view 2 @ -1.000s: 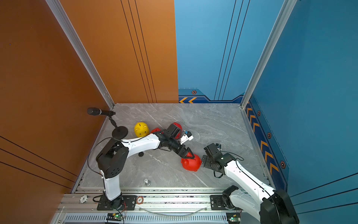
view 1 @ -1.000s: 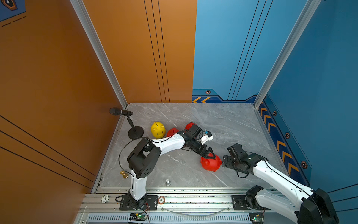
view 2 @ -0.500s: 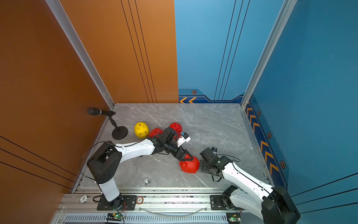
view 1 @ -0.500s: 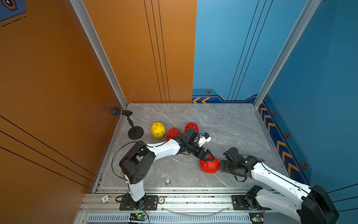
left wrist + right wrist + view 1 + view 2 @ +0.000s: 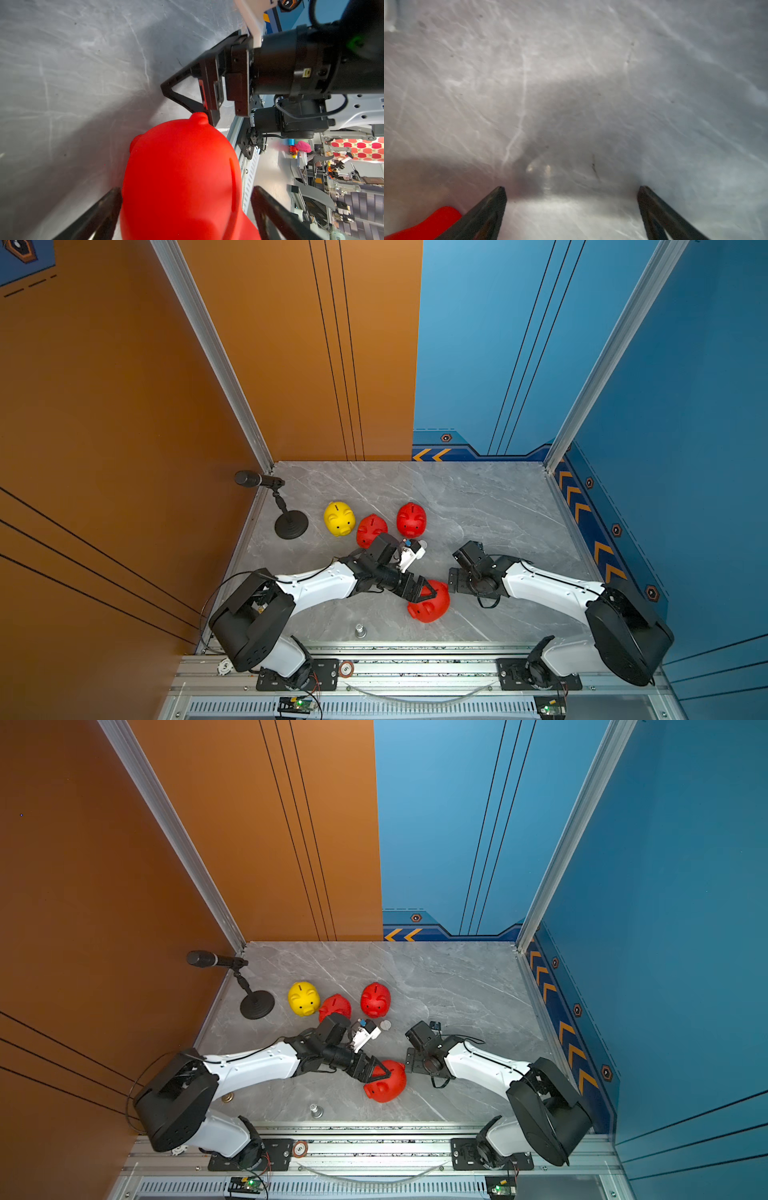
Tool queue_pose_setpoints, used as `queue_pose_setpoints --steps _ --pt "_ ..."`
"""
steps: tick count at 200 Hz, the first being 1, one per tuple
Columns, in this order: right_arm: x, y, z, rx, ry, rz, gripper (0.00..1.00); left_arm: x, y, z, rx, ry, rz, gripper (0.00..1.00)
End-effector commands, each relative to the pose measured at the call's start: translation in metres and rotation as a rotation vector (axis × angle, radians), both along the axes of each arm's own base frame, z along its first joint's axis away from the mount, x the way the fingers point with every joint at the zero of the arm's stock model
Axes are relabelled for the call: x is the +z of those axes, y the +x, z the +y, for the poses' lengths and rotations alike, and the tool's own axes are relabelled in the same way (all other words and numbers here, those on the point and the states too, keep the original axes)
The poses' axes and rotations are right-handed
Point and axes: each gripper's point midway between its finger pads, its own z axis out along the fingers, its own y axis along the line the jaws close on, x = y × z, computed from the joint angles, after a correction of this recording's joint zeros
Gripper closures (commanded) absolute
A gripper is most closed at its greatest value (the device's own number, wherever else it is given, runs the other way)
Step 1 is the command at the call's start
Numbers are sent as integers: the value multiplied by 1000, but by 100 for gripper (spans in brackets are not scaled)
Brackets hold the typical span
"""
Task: Open piggy banks
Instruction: Adjust the piggy bank at the center of the board.
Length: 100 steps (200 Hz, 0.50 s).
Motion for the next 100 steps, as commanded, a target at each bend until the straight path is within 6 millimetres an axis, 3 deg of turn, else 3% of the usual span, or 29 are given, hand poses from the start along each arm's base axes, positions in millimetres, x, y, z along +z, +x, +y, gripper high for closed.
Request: queue_pose_setpoints --steps 1,23,70,100 --pt "8 12 7 44 -15 -41 0 9 6 8 51 5 -40 2" --pt "8 3 -6 55 -56 -39 0 17 10 13 70 22 -80 2" --pt "3 -35 -32 89 -113 21 0 26 10 20 69 71 -118 2" --pt "3 -61 -24 148 -122 35 0 21 3 23 43 126 -111 2"
